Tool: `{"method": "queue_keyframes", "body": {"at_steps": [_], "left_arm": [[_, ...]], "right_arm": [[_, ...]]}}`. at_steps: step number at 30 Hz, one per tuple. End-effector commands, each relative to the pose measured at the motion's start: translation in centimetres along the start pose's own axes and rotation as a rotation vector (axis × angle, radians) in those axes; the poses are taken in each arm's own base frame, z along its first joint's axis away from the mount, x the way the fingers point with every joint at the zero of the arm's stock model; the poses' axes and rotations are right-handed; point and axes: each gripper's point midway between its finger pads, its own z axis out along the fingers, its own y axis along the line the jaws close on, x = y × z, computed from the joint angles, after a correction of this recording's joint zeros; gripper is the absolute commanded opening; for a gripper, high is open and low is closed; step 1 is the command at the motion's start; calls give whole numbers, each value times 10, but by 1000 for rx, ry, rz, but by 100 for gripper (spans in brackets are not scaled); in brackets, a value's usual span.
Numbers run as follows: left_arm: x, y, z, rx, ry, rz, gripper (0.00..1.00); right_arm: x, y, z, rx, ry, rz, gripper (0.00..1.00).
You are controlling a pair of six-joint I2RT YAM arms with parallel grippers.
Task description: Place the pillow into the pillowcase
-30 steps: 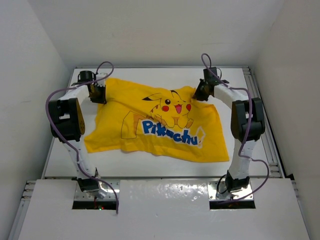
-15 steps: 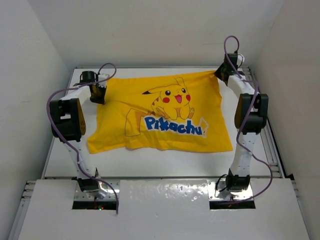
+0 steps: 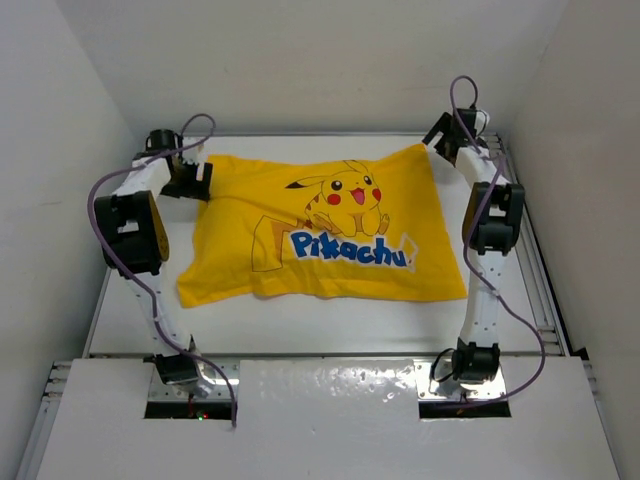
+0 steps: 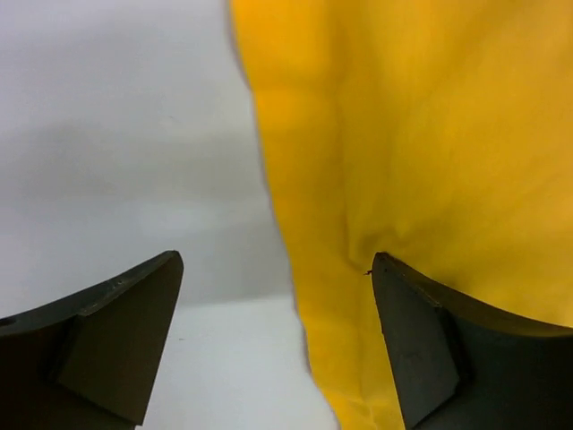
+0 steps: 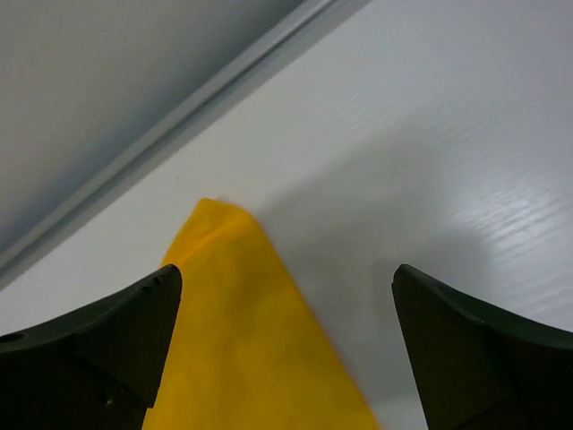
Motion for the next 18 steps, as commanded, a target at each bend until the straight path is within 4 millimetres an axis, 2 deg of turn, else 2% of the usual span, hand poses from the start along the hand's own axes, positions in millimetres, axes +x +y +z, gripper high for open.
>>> {"method": "queue_keyframes", "body": {"at_steps": [1,2,3,4,5,6,7,8,9,10,11,12,13,14,15,16,17,18], "left_arm": [[-58,17,-52,19,-181,-65,86],[-69,26,-66,5,-220,-75,87],[-76,29,-84,6,-251,-74,88],[-77,31,-94,6,-261,-67,99],[-76,37,-106,-1,-270,-64,100],[-64,31,-121,16,-248,-20,100],[-51,27,-127,24,-214,5,99],[-24,17,-131,46,-125,24,99],[11,5,-133,68,-52,79,98],[39,-4,-134,87,12,96,95],[65,-13,-135,100,67,107,90],[82,-19,-148,92,67,158,85],[129,-37,-138,143,160,148,70],[145,-45,-139,161,173,167,63],[154,-52,-146,160,156,174,61],[178,-66,-141,203,194,172,64],[183,-71,-140,212,187,180,69],[183,-74,-140,208,165,184,82]], "right_arm": [[-23,-11,-25,32,36,-83,99],[-22,-15,-33,38,47,-93,99],[-21,-21,-51,44,61,-117,99],[-19,-23,-63,46,71,-127,99],[-15,-26,-74,53,86,-137,99],[-4,-34,-99,61,119,-148,99],[5,-39,-111,69,140,-152,99],[46,-64,-123,114,231,-162,99],[56,-69,-138,120,249,-162,99],[47,-65,-164,100,217,-156,99],[86,-90,-179,136,288,-146,99],[97,-99,-191,141,304,-131,99],[112,-111,-215,141,316,-105,96],[119,-118,-224,143,319,-89,95],[126,-122,-234,139,325,-81,93],[132,-125,-243,133,328,-74,90],[148,-136,-257,138,344,-74,90],[155,-140,-263,142,354,-71,90]]}}
